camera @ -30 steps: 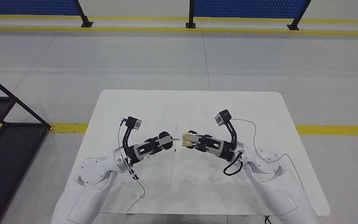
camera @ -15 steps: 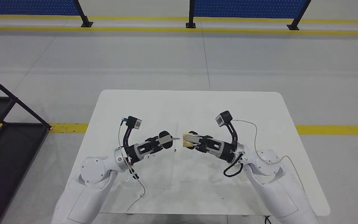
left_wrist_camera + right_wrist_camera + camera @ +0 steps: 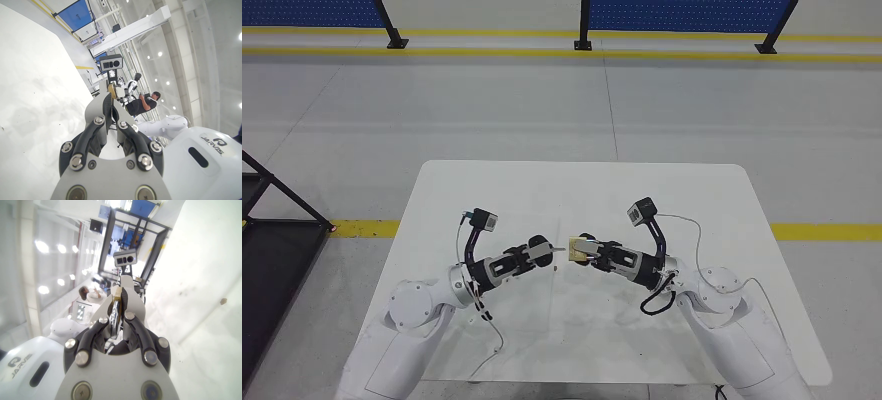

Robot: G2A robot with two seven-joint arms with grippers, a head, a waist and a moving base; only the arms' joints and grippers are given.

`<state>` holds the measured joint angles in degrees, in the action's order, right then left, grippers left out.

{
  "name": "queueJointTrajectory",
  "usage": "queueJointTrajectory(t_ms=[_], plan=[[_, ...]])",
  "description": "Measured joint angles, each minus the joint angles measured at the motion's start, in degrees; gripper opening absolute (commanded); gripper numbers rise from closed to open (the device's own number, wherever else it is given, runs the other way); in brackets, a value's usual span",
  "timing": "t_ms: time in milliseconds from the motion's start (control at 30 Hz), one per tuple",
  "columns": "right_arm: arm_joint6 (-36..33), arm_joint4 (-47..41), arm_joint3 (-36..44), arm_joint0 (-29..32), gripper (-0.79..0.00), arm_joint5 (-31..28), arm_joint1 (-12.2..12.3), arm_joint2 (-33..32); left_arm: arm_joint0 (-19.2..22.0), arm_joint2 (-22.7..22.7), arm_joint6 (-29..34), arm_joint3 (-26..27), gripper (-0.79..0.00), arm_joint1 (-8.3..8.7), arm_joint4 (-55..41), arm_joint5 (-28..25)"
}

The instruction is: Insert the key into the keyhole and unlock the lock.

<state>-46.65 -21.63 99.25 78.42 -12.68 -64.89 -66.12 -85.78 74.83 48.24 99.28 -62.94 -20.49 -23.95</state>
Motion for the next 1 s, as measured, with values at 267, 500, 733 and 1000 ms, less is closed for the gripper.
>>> queueJointTrajectory(t_ms=[267,500,733,1000], plan=[[0.2,0.0,-0.1,0.0,-0.785,0.5,0.0,0.1,0.1,-0.3,0.0,-0.1,-0.785,0.06,-0.1,-0.1],[0.2,0.0,-0.1,0.0,-0.785,0.5,0.0,0.1,0.1,-0.3,-0.2,-0.1,-0.785,0.13,0.0,-0.3],[0.2,0.0,-0.1,0.0,-0.785,0.5,0.0,0.1,0.2,-0.7,-0.4,-0.3,-0.785,0.14,0.1,-0.5],[0.2,0.0,-0.1,0.0,-0.785,0.5,0.0,0.1,0.3,-1.1,-0.7,-0.2,-0.785,0.17,0.3,-0.6]])
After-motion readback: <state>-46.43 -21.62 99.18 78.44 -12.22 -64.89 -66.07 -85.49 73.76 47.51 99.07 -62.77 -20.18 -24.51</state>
